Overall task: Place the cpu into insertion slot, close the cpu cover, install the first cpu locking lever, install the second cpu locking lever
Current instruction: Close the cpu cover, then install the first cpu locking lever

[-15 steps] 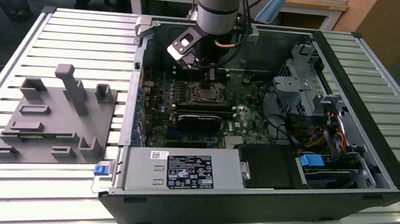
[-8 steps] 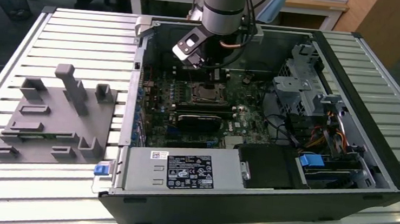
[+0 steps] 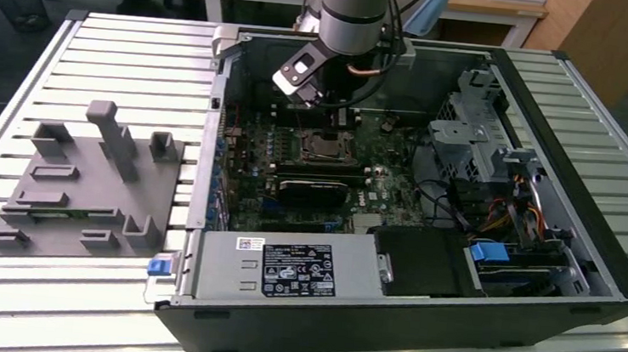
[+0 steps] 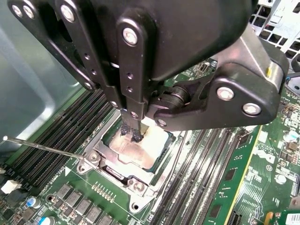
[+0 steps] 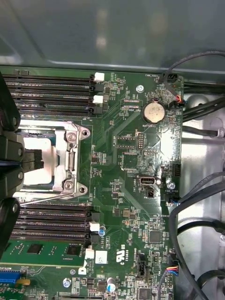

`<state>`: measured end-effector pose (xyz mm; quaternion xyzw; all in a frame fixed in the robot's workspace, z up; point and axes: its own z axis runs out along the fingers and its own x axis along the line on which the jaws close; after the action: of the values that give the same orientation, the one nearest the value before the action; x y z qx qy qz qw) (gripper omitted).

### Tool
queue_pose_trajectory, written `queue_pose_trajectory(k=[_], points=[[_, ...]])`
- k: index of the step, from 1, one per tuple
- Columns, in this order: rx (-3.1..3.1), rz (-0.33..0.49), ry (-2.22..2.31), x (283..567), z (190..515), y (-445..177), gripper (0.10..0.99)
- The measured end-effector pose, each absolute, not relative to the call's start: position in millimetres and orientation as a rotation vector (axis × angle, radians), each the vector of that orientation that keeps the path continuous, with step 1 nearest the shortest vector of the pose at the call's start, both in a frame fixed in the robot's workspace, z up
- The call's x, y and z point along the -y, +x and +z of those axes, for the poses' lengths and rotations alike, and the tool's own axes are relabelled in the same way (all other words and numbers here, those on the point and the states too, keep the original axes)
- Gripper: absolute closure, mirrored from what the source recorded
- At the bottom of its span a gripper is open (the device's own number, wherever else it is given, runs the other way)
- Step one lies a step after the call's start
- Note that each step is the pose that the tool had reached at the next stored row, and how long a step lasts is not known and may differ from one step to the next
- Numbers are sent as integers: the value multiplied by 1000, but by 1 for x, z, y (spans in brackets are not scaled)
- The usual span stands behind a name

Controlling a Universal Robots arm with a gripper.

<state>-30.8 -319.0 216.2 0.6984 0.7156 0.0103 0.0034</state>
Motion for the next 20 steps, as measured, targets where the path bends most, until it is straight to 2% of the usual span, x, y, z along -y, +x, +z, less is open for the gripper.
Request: queue_pose_trajectory(k=[20], points=[[-2243,32,2189,319,224,-31,980]])
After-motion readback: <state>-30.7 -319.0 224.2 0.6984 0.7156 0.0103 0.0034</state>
